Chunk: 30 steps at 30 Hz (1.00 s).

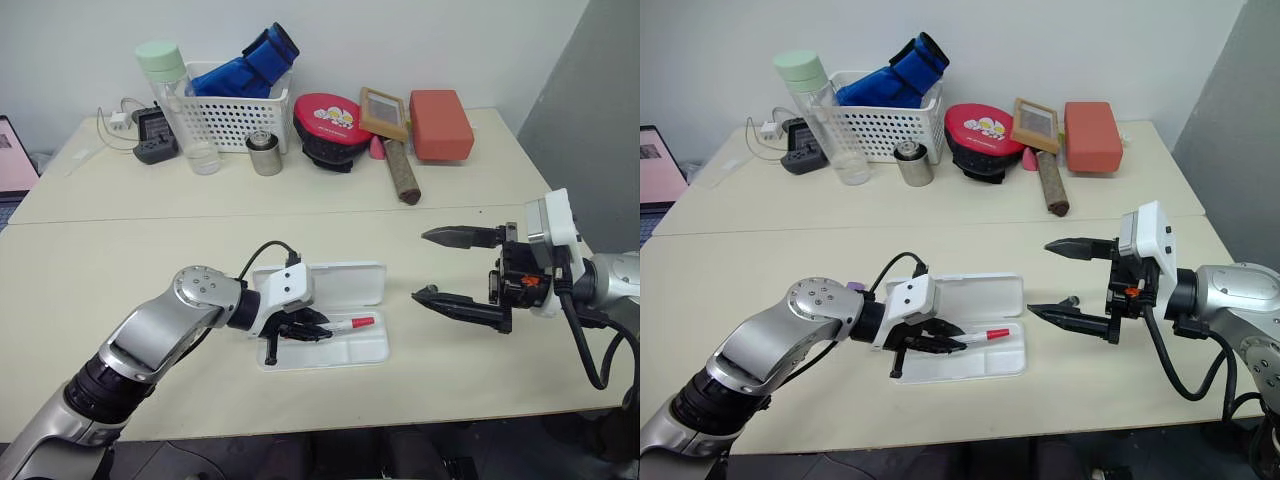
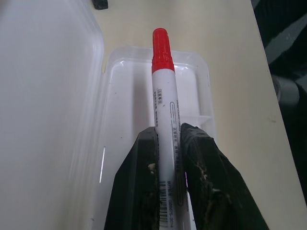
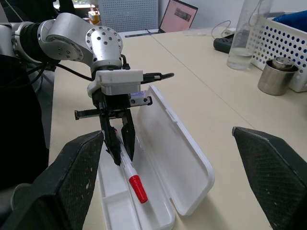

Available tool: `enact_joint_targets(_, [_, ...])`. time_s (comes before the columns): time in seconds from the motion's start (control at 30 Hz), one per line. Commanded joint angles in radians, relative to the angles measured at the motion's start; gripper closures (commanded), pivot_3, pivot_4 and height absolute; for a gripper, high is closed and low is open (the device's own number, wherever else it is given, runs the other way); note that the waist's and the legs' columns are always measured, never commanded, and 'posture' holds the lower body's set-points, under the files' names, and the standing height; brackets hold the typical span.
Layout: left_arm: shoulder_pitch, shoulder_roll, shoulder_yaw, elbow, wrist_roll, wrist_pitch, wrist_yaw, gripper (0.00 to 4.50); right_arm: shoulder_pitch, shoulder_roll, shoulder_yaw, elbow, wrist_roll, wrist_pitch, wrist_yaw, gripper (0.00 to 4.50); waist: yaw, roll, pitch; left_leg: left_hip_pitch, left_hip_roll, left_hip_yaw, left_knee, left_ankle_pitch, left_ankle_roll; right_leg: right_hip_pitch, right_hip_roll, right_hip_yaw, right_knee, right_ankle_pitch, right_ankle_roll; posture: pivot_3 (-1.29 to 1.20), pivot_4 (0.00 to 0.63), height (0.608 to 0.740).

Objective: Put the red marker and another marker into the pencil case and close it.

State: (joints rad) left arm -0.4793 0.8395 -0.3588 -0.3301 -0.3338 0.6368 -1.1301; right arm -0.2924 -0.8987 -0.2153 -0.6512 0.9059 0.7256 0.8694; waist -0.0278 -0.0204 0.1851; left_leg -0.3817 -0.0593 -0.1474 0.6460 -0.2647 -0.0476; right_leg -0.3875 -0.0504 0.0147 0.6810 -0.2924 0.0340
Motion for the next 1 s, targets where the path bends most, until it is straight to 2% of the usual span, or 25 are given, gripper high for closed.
enact_joint_targets(0.03, [-0.025,0.013,-0.023,0.036,0.065,-0.084,-0.036,4.08,0.007,-0.005,-0.033,-0.042,0.016,-0.014,-0.016,0.00,0.000,0.000,0.000,0.000,0.000,0.000,0.000,0.000,0.000,0.000,0.000,0.000,0.000,0.000,0.000,0.00,0.150,0.740])
enact_joint_targets(0.37, [-0.046,-0.013,-0.031,0.087,0.134,-0.131,-0.068,4.08,0.027,-0.013,-0.030,-0.054,0.029,-0.010,-0.023,0.00,0.000,0.000,0.000,0.000,0.000,-0.001,0.000,0.000,0.000,0.000,0.000,0.000,0.000,0.000,0.000,0.00,0.150,0.740])
enact_joint_targets(0.43, [-0.048,-0.023,-0.021,0.079,0.113,-0.108,-0.076,3.37,0.025,-0.013,-0.030,-0.054,0.031,-0.010,-0.025,0.00,0.000,0.000,0.000,0.000,0.000,0.000,0.000,0.000,0.000,0.000,0.000,0.000,0.000,0.000,0.000,0.00,0.150,0.740])
enact_joint_targets(0.53, [-0.047,-0.027,-0.018,0.067,0.106,-0.094,-0.086,3.16,0.025,-0.014,-0.029,-0.052,0.031,-0.011,-0.026,0.00,0.000,0.000,0.000,0.000,0.000,-0.001,0.000,0.000,0.000,0.000,0.000,0.000,0.000,0.000,0.000,0.00,0.150,0.740])
enact_joint_targets(0.73, [-0.041,-0.047,-0.005,0.043,0.096,-0.075,-0.075,2.34,0.027,-0.016,-0.033,-0.051,0.034,-0.010,-0.024,0.00,0.000,0.000,0.000,0.000,0.000,-0.001,0.000,0.000,0.000,0.000,0.000,0.000,0.000,0.000,0.000,0.00,0.150,0.740])
enact_joint_targets(0.83, [-0.044,-0.061,0.022,0.001,0.041,-0.014,-0.076,1.99,0.028,-0.016,-0.029,-0.049,0.032,-0.010,-0.022,0.00,0.000,0.000,0.000,0.000,0.000,-0.001,0.000,0.000,0.000,0.000,0.000,0.000,0.000,0.000,0.000,0.00,0.150,0.740])
enact_joint_targets(1.0, [-0.057,-0.068,0.113,-0.115,-0.142,0.152,-0.090,1.36,0.030,-0.019,-0.034,-0.050,0.038,-0.008,-0.018,0.00,-0.001,0.000,0.000,0.000,0.000,-0.001,0.000,0.000,0.000,0.000,0.000,-0.001,0.000,0.000,0.000,0.00,0.150,0.740])
